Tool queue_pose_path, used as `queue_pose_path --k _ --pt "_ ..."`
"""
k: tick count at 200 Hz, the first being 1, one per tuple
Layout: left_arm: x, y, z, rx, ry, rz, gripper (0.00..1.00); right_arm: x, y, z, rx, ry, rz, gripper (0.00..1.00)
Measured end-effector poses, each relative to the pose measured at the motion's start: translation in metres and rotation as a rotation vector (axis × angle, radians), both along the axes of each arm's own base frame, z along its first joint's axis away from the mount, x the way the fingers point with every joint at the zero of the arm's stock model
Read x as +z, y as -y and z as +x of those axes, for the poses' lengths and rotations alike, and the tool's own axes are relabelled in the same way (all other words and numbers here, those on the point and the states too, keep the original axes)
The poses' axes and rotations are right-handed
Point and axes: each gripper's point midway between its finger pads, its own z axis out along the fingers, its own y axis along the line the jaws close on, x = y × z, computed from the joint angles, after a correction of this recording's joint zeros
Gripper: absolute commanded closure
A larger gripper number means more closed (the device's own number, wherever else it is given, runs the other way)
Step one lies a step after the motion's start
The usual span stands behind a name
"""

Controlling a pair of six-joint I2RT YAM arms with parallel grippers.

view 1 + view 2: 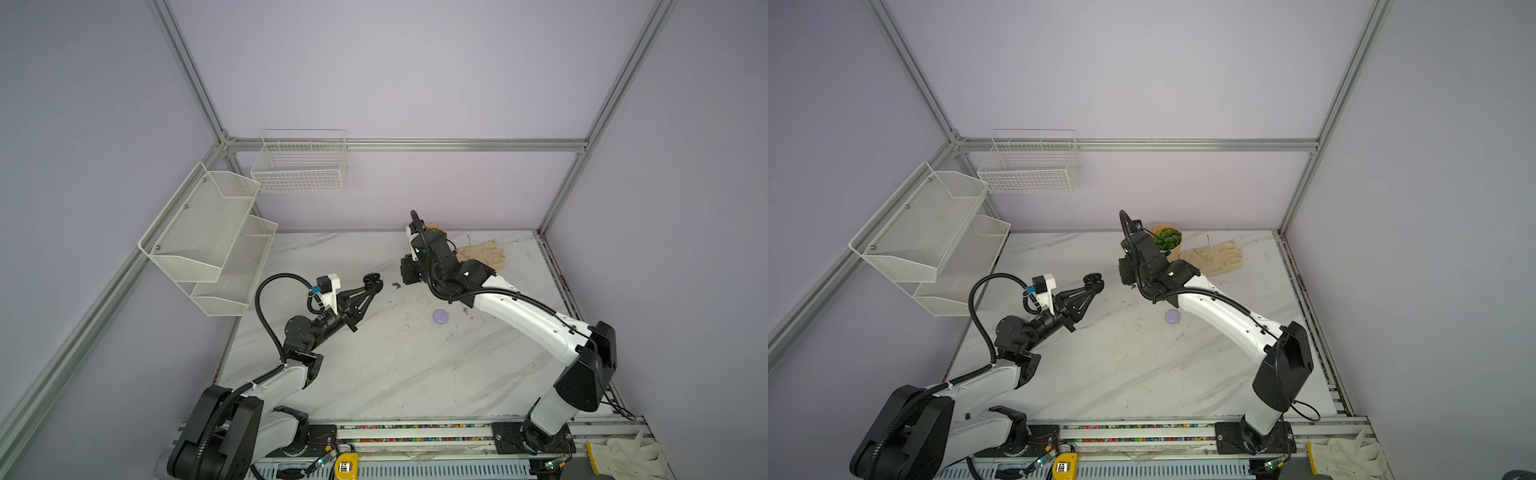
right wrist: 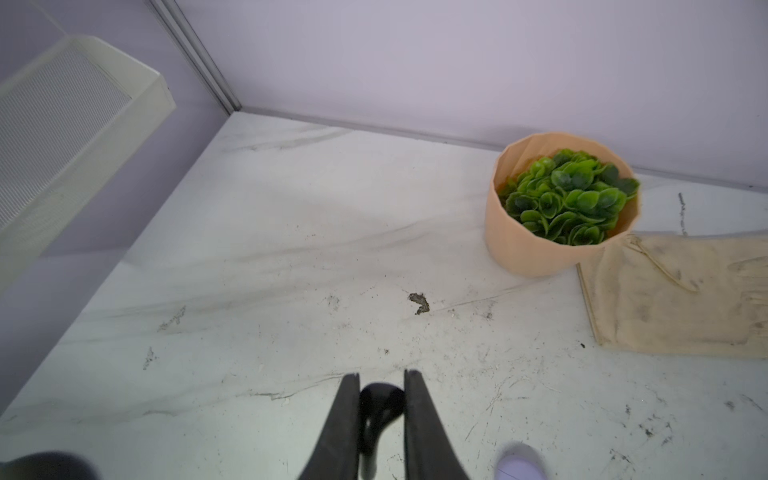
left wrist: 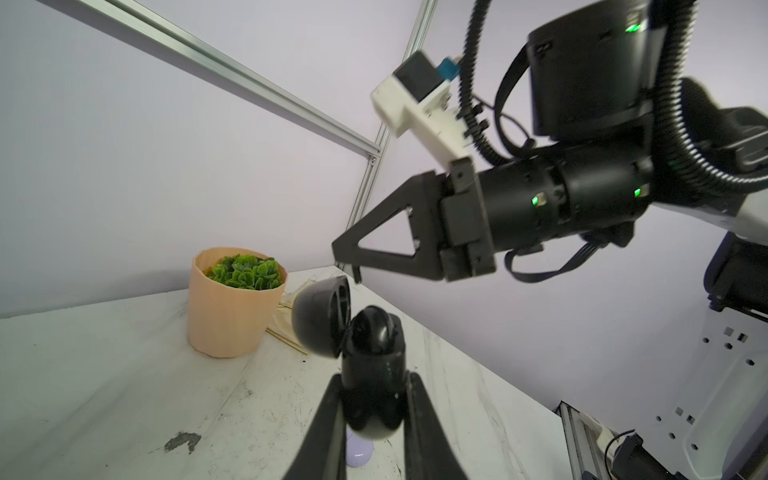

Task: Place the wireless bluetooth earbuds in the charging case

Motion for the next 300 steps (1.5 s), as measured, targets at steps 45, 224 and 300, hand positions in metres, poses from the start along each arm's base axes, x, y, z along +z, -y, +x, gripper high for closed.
queue_pose_path --k 45,224,300 --pt "0.025 0.018 0.007 -0.038 0.099 -0.014 1.0 0.062 -0.007 -0.031 0.003 0.139 0.116 0.94" --pt "0.039 0.027 0.012 -0.065 0.191 -0.036 1.0 0.058 -0.038 -0.05 0.061 0.216 0.153 0.94" --pt "0.039 0.028 0.011 -0.067 0.193 -0.035 1.0 0.054 -0.041 -0.049 0.061 0.214 0.17 0.95"
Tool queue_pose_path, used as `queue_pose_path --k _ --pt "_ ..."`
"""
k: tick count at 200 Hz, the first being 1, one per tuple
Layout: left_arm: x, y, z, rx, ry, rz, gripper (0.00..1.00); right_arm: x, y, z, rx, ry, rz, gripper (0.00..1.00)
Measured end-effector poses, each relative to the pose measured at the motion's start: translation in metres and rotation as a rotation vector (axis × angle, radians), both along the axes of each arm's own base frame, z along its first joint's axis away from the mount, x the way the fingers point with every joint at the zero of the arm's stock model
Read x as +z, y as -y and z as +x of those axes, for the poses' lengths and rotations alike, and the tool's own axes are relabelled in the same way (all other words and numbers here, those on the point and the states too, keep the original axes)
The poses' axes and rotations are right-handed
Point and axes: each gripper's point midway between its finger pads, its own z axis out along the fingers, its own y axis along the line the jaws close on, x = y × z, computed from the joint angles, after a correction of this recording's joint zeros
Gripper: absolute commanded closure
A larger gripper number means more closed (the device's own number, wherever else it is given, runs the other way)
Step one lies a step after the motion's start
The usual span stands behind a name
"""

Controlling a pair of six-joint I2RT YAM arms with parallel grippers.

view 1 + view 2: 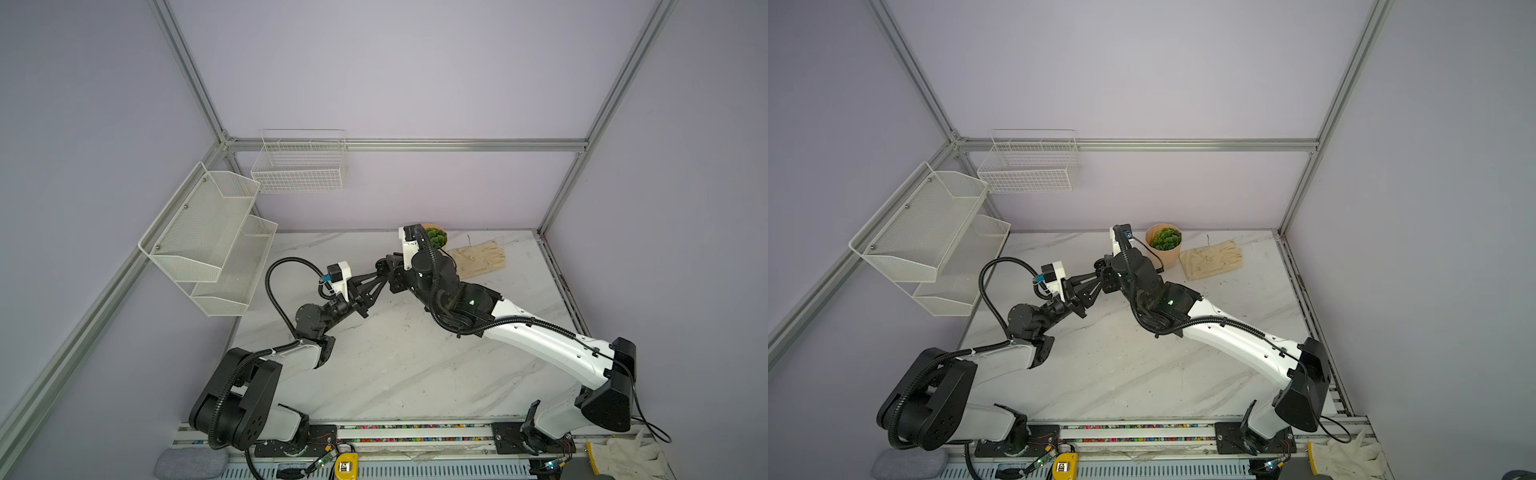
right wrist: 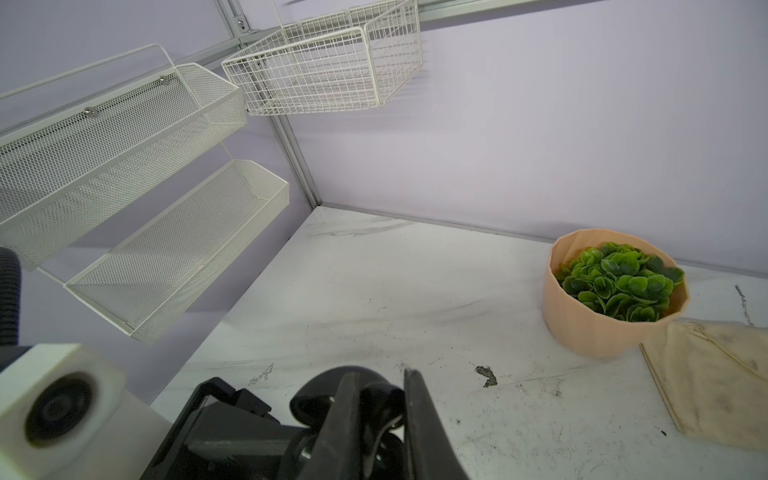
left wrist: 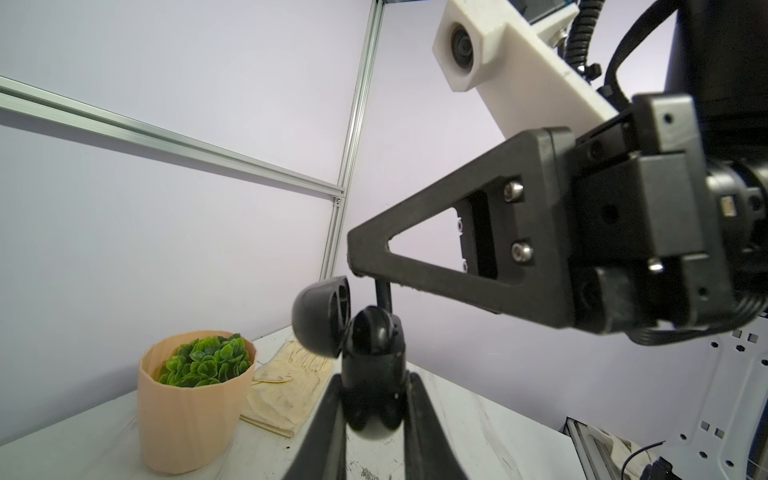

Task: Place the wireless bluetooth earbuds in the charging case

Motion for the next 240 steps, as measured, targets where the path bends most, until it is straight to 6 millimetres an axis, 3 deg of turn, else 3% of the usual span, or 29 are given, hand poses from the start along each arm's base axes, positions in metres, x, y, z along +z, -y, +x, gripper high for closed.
queue_pose_path --k 164,194,216,240 --pt "0.004 0.0 -0.003 -0.003 0.011 -0.003 1.0 -0.006 -0.004 -0.008 -0.019 -0.029 0.031 0.91" --pt "0.003 0.001 -0.003 -0.005 0.008 -0.002 1.0 -0.008 -0.004 -0.008 -0.024 -0.031 0.024 0.83" --pt "0.004 0.0 -0.003 -0.004 0.01 -0.003 1.0 -0.006 -0.003 -0.008 -0.026 -0.032 0.014 0.69" --pt "0.004 0.0 -0.003 -0.004 0.013 -0.004 1.0 0.004 -0.003 -0.008 -0.026 -0.02 -0.002 0.62"
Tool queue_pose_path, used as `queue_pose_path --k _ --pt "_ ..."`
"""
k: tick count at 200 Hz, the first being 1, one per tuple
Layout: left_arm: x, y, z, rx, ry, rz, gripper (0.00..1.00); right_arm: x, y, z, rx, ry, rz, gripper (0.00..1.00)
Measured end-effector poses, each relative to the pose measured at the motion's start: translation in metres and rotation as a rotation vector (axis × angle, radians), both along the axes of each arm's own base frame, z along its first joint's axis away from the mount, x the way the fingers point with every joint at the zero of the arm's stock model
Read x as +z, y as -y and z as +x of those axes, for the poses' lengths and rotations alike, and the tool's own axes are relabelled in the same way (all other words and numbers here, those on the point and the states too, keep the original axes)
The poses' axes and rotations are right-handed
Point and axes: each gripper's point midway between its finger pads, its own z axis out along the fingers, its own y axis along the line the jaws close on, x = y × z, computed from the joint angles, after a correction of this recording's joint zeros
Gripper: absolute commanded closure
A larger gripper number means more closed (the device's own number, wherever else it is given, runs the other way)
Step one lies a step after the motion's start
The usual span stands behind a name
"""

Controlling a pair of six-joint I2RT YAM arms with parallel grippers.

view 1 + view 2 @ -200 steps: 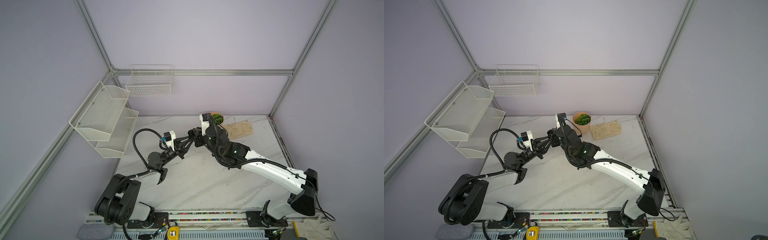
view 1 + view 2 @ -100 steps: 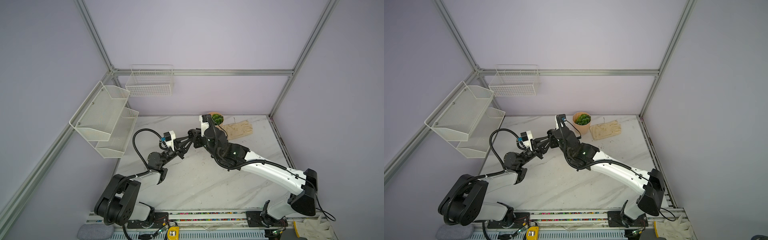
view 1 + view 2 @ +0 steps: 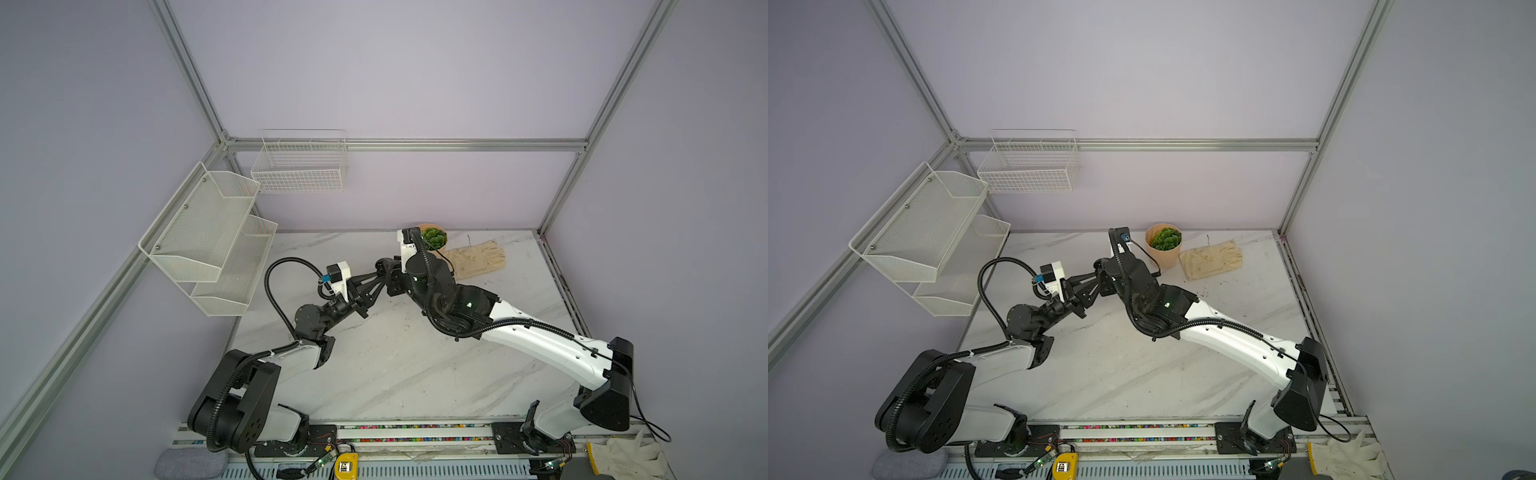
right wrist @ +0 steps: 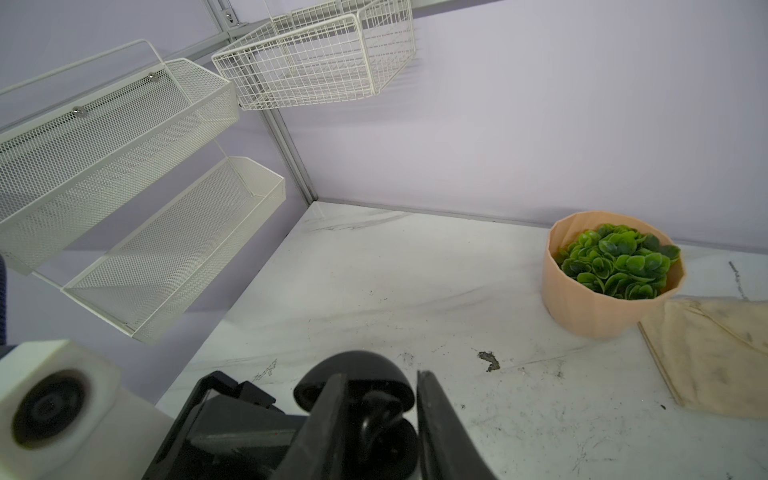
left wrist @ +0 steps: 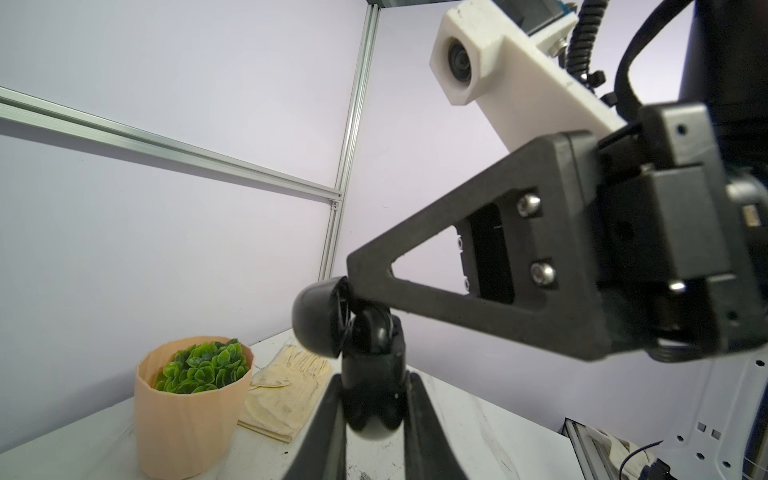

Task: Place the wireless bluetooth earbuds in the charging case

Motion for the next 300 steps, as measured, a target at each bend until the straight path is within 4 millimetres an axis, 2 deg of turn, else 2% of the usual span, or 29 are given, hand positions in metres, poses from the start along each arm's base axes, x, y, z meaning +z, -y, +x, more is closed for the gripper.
queue_pose_path --k 17,46,57,81,101,118,132,152,163,177,197,252,300 --pt "0.0 0.0 0.0 -0.001 0.0 0.0 1.0 0.012 0.001 -0.001 0.001 0.012 0.006 0.54" --pt "0.0 0.0 0.0 -0.001 0.0 0.0 1.0 0.03 0.003 -0.001 -0.001 0.038 0.013 0.52" --pt "0.0 0.0 0.0 -0.002 0.0 0.0 1.0 0.036 0.005 -0.001 0.001 0.045 0.008 0.53" --pt "0.0 0.001 -0.001 -0.005 0.001 0.002 1.0 0.053 0.005 -0.006 0.031 0.053 0.001 0.63" --pt "0.002 0.001 -0.004 -0.015 0.009 0.005 1.0 0.063 0.004 -0.012 0.119 0.047 -0.017 0.66" --pt "0.007 0.003 -0.012 -0.041 0.03 0.009 1.0 0.059 0.008 -0.016 0.234 0.016 -0.045 0.65" --pt "0.012 0.005 -0.021 -0.076 0.054 0.018 1.0 0.054 0.022 -0.014 0.3 -0.015 -0.063 0.64" --pt "0.017 0.007 -0.035 -0.132 0.076 0.032 1.0 0.053 0.043 -0.013 0.343 -0.046 -0.075 0.58" --pt "0.019 0.008 -0.04 -0.152 0.09 0.04 1.0 0.053 0.048 -0.018 0.364 -0.063 -0.082 0.5" --pt "0.022 0.009 -0.047 -0.172 0.106 0.048 1.0 0.052 0.046 -0.028 0.409 -0.076 -0.091 0.4" --pt "0.023 0.01 -0.051 -0.188 0.119 0.056 1.0 0.044 0.043 -0.036 0.458 -0.099 -0.117 0.36" --pt "0.019 0.013 -0.055 -0.218 0.114 0.076 1.0 0.014 0.035 -0.035 0.488 -0.19 -0.182 0.35" --pt "0.016 0.014 -0.055 -0.224 0.105 0.082 1.0 0.012 0.035 -0.035 0.49 -0.2 -0.19 0.37"
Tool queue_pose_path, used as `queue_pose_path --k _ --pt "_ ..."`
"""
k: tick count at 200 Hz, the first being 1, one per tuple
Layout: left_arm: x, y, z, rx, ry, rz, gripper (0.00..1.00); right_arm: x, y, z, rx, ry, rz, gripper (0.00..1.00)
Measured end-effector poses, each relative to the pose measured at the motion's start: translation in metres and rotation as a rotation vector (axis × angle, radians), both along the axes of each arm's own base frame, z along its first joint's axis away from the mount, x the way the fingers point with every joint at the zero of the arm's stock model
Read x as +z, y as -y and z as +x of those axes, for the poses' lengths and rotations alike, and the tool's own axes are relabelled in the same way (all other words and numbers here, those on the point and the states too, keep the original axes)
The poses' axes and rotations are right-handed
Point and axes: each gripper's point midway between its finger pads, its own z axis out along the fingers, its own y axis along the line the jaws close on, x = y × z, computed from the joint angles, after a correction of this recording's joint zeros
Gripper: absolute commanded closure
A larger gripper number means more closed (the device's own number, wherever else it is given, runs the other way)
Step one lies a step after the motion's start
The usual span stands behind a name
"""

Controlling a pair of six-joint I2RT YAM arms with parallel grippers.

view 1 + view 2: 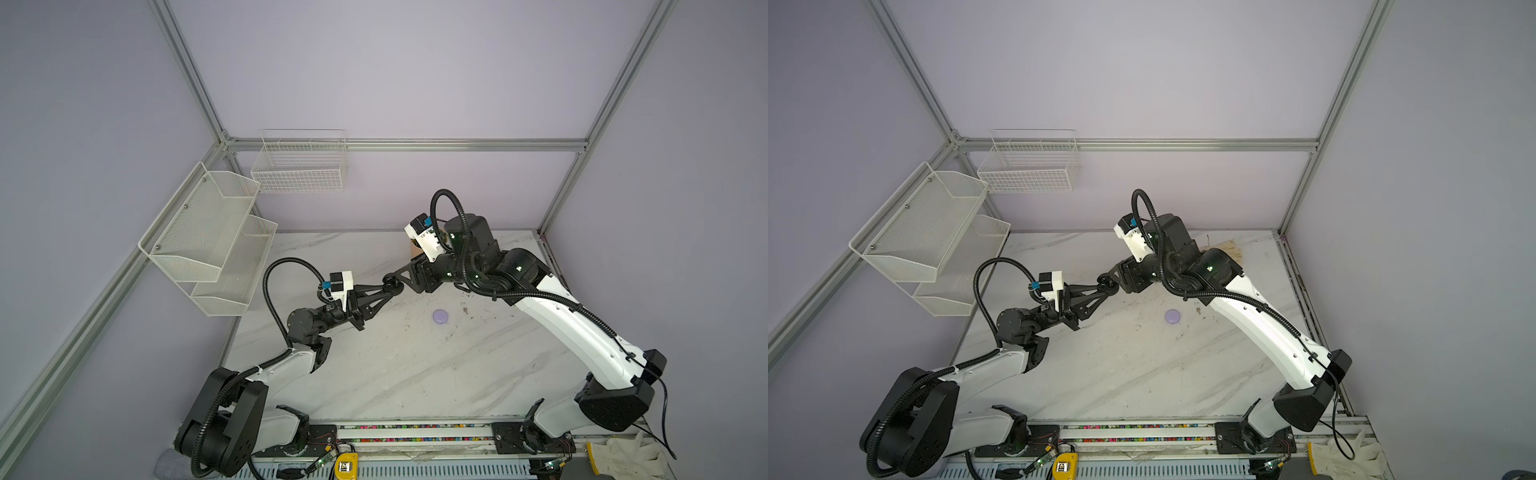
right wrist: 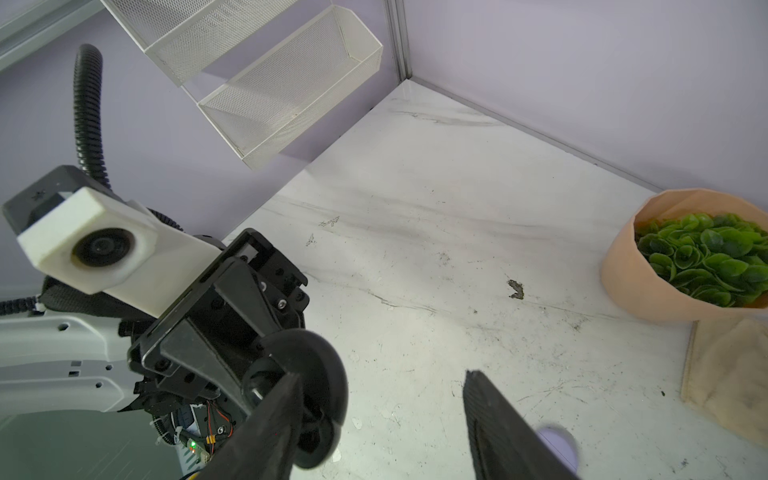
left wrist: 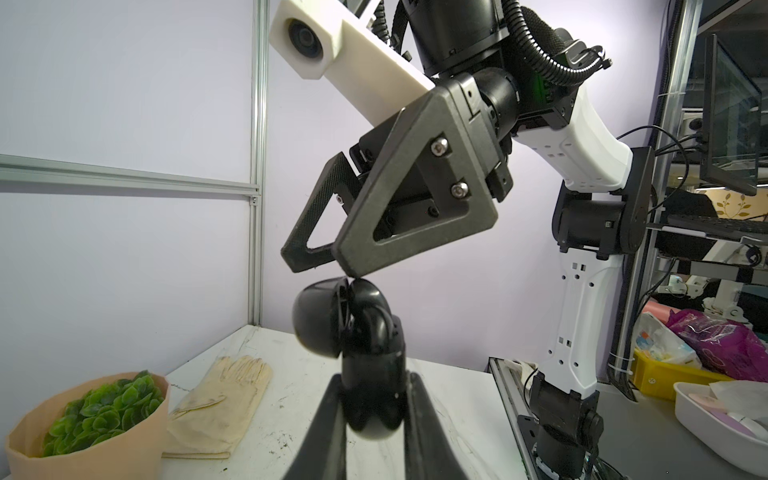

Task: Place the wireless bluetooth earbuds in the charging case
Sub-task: 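Open the right gripper and draw it back from the case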

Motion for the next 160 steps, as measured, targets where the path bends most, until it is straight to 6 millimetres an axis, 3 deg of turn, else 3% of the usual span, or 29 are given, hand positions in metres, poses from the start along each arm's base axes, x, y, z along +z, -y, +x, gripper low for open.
queue_pose_path --k 112,128,142,160 --pt "0.001 -0.001 0.002 0.015 0.0 -0.008 1.0 0.006 0.011 -0.005 -0.031 0.006 -0.054 0.52" --pt "0.001 -0.001 0.002 0.014 0.0 -0.008 1.0 0.009 0.007 -0.007 -0.01 0.01 -0.036 0.5" --pt "0.001 -0.001 0.002 0.01 -0.001 -0.006 1.0 0.011 0.001 -0.009 0.023 0.014 -0.007 0.4" --pt "0.0 0.0 0.001 0.001 -0.003 -0.001 1.0 0.011 -0.006 -0.013 0.097 -0.008 0.044 0.36"
